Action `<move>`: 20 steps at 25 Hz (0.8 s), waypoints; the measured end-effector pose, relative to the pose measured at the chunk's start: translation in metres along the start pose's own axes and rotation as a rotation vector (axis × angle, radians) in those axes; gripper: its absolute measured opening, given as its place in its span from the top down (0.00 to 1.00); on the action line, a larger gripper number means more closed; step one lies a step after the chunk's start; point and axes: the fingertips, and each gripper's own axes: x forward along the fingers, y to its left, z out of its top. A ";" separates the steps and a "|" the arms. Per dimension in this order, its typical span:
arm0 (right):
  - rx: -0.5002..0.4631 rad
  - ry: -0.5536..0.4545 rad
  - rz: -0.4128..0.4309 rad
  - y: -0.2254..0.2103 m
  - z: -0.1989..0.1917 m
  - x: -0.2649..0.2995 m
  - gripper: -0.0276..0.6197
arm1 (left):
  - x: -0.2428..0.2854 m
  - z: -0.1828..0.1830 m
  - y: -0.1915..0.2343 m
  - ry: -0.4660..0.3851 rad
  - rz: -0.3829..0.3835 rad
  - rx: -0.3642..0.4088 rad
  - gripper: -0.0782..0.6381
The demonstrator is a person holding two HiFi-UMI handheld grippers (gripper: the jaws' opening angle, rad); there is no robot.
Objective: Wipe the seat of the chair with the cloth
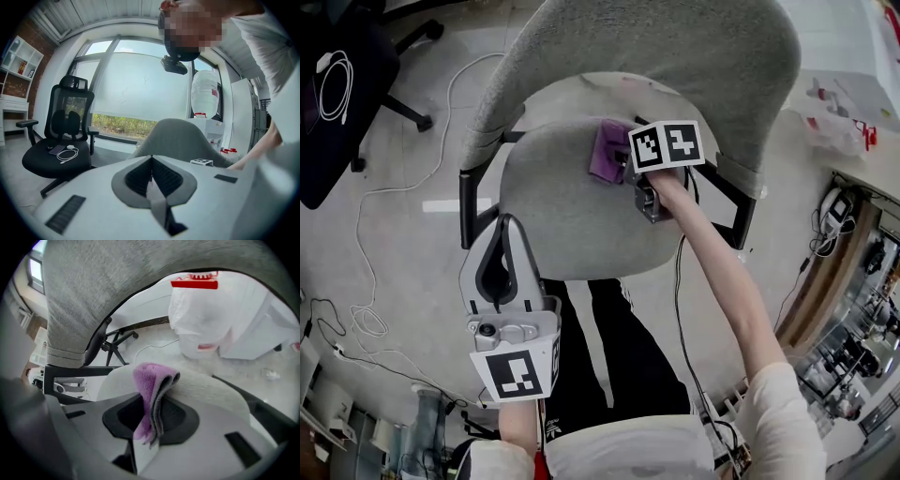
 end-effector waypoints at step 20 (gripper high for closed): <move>-0.029 0.033 -0.459 -0.129 -0.031 -0.076 0.82 | -0.008 0.013 -0.010 -0.005 -0.043 0.049 0.87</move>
